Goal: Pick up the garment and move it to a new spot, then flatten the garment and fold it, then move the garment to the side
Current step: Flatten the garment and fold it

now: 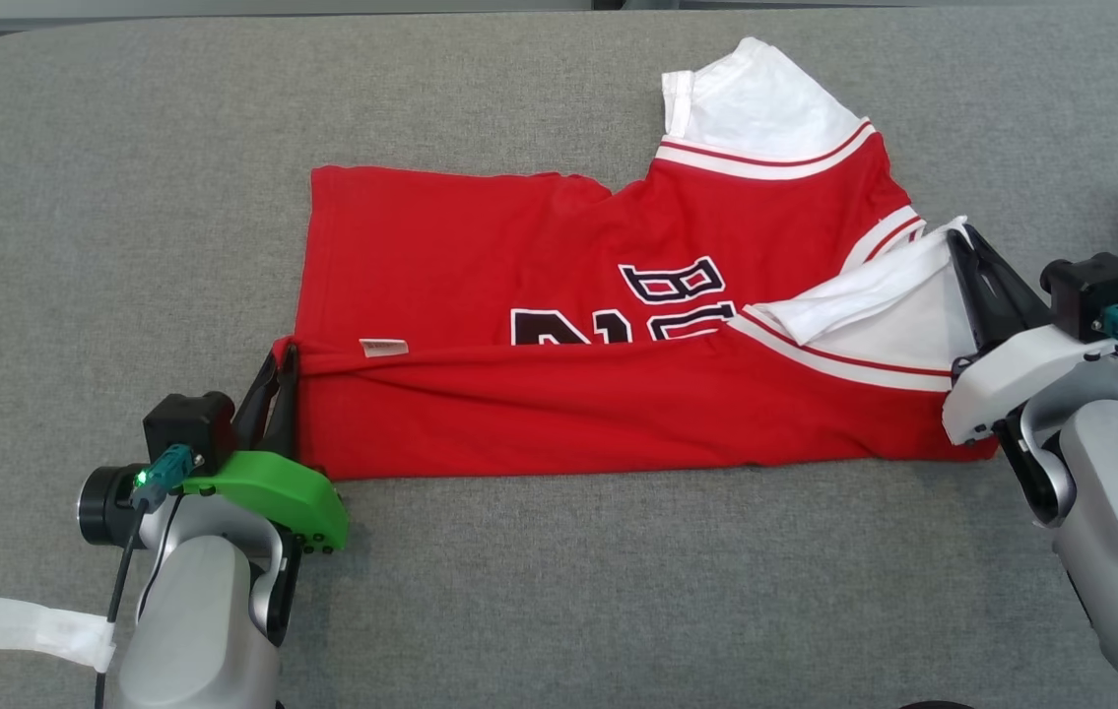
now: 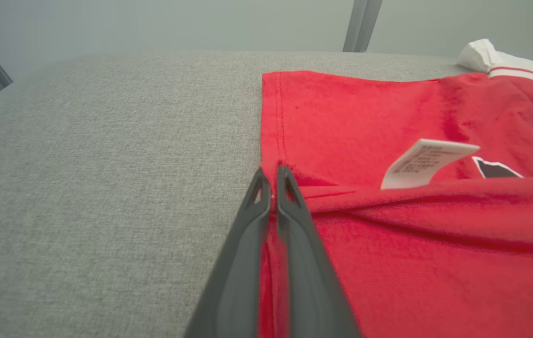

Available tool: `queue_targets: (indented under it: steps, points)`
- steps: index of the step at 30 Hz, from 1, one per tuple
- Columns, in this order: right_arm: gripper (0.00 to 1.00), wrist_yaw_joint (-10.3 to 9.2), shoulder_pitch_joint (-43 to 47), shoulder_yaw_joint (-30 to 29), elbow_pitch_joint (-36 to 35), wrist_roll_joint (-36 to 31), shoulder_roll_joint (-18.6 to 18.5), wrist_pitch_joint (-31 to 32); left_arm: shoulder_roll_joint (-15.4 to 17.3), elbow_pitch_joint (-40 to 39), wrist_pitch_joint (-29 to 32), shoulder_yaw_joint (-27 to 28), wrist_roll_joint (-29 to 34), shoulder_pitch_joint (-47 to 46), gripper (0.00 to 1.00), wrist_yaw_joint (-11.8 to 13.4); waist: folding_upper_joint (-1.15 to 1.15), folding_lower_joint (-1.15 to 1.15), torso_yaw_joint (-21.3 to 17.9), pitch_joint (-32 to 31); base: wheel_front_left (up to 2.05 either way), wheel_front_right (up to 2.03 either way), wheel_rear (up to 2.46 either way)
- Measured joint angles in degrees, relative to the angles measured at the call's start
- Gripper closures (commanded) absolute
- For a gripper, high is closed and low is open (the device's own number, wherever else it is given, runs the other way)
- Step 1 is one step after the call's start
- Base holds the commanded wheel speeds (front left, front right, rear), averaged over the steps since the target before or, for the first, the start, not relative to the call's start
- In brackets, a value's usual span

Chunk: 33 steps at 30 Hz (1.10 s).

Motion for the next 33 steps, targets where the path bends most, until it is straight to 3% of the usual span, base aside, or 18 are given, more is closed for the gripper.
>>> queue_targets:
  steps: [6,7,8,16,33]
  points:
    - [1.0,0.0,-0.9,0.24,1.21,-0.78,1.01,0.0,0.0,0.78,0.0,0.55,0.01,-0.55,1.0,0.0,0.0,0.0,-0.09,0.55,0.0,0.0,0.0]
    - [0.28,-0.01,-1.02,0.19,1.77,-0.79,1.08,0.0,-0.02,0.57,-0.01,0.71,0.13,-0.56,0.54,0.0,0.0,0.0,-0.1,0.54,0.0,0.0,0.0]
    - [0.0,-0.01,-1.15,0.14,2.14,-0.85,1.11,0.0,-0.01,0.4,-0.01,0.92,0.42,-0.61,0.0,0.0,0.0,0.0,-0.1,0.52,0.0,0.0,0.0]
    - [0.0,-0.01,-0.99,-4.09,-0.3,-2.88,1.93,-0.02,-0.03,-1.26,-0.01,2.48,1.29,0.13,0.0,0.76,0.0,0.0,-0.27,-0.41,0.0,0.0,0.0]
    - [0.0,-0.01,15.46,-5.86,-3.65,2.27,5.34,-0.03,-0.11,-4.05,0.0,-0.69,-2.4,9.24,0.0,2.01,0.0,0.0,-1.13,-4.07,0.0,0.0,0.0]
